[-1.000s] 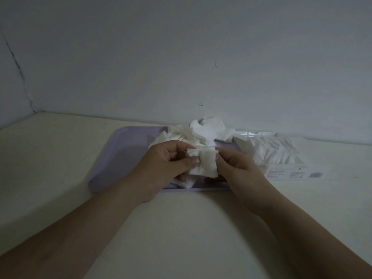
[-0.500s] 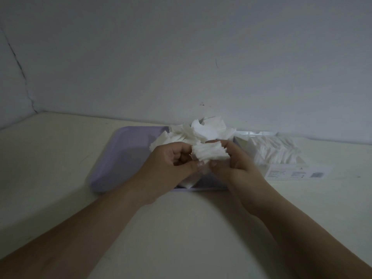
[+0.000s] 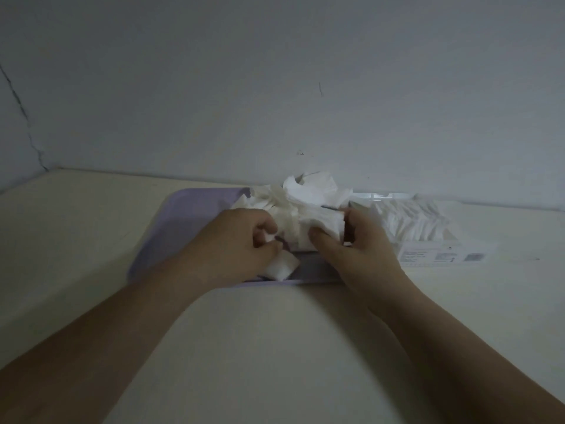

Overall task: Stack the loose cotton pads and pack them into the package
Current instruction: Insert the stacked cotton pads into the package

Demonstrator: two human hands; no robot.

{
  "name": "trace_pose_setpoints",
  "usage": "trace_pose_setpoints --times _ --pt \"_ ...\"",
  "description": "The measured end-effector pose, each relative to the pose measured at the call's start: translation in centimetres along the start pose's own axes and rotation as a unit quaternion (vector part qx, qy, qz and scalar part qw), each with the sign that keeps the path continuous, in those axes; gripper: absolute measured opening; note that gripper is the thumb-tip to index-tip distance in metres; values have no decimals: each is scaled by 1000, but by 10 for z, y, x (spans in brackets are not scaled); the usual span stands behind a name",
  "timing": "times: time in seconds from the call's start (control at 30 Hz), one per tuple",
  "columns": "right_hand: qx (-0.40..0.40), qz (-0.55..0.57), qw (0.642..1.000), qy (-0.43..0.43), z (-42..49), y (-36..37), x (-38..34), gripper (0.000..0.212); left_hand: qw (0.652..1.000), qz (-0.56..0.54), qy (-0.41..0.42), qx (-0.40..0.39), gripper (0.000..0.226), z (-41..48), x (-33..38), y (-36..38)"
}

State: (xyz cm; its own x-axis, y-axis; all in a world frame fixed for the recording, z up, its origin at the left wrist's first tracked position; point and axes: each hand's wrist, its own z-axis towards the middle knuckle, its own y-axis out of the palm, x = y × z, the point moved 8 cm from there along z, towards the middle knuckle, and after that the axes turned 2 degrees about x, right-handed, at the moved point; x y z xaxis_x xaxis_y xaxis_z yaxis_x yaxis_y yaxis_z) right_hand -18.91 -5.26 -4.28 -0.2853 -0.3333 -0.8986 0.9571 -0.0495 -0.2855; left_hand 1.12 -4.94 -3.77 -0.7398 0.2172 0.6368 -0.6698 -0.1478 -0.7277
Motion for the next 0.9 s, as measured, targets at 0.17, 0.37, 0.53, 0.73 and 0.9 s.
trace_pose_setpoints --times 0.17,0.37,0.53,0.73,0.9 --pt "41 -39 998 8 5 -14 8 14 988 124 -47 -76 56 -9 -5 8" --pt "32 -51 998 18 4 -11 12 24 993 19 -74 -93 45 -10 -7 15" --pt "19 -68 997 15 3 -9 10 26 980 -152 -91 -88 29 -5 -9 13" --pt "14 -29 999 2 3 -7 10 27 912 -387 -91 -104 32 -3 1 22" --pt "-39 16 999 -3 2 2 8 12 902 -413 -73 -103 37 -9 0 35"
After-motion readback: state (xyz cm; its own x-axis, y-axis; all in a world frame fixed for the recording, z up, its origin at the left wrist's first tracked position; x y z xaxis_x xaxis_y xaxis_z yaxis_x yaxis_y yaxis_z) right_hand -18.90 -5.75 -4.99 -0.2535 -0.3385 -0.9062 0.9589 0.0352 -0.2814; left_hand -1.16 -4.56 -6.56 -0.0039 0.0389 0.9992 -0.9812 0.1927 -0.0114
